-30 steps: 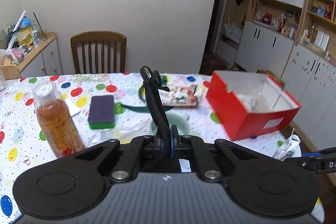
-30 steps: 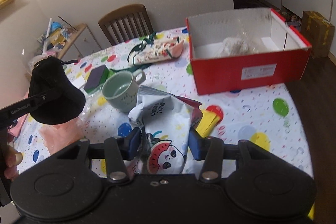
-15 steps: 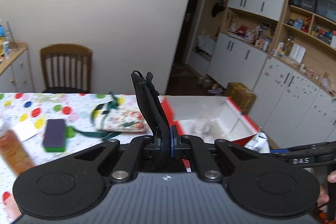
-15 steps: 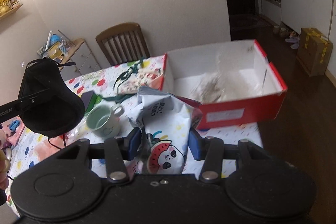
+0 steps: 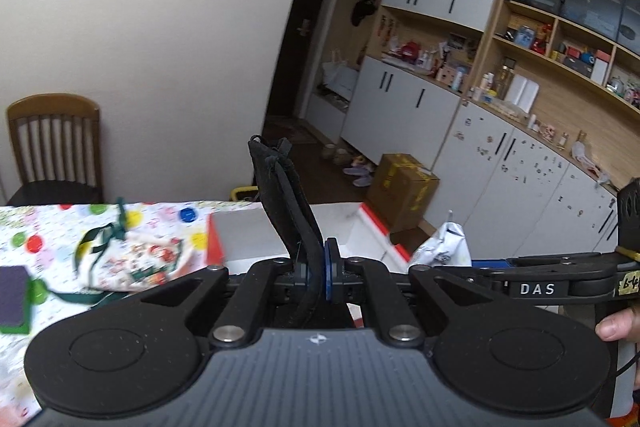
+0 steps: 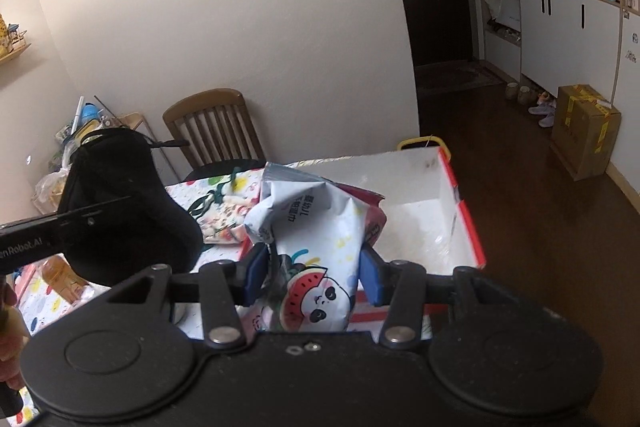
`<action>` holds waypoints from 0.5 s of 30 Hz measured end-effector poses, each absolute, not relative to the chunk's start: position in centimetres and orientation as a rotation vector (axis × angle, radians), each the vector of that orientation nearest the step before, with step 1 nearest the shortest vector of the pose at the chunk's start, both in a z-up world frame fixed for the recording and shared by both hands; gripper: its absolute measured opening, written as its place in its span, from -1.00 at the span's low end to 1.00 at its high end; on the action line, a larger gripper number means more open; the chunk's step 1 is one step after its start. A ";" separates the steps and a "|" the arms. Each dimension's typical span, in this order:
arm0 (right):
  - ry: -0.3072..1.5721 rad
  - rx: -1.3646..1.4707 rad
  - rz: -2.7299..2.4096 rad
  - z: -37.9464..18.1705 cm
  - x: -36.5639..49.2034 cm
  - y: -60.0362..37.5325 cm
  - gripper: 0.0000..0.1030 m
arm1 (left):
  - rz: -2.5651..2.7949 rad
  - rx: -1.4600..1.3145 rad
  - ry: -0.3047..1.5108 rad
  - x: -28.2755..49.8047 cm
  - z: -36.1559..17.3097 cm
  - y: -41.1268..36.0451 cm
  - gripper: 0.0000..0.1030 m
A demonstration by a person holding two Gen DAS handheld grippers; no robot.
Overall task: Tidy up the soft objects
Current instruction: 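Carry the black bag and panda snack bag with both grippers over the shoebox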
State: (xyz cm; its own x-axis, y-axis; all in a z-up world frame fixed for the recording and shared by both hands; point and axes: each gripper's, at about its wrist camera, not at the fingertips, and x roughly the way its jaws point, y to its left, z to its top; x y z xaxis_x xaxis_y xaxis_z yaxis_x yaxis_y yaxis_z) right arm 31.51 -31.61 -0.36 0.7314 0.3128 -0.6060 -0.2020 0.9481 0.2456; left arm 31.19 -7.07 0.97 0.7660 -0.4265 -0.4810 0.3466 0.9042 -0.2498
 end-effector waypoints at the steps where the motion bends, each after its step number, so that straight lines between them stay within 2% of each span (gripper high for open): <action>1: 0.695 0.161 0.285 -0.4 31.9 -31.9 -0.09 | -0.427 -0.148 0.557 31.6 0.9 -7.7 -0.89; 15: 0.727 0.092 0.230 -2.6 39.1 -34.8 -0.08 | -0.436 -0.207 0.614 39.9 -2.1 -13.5 -0.89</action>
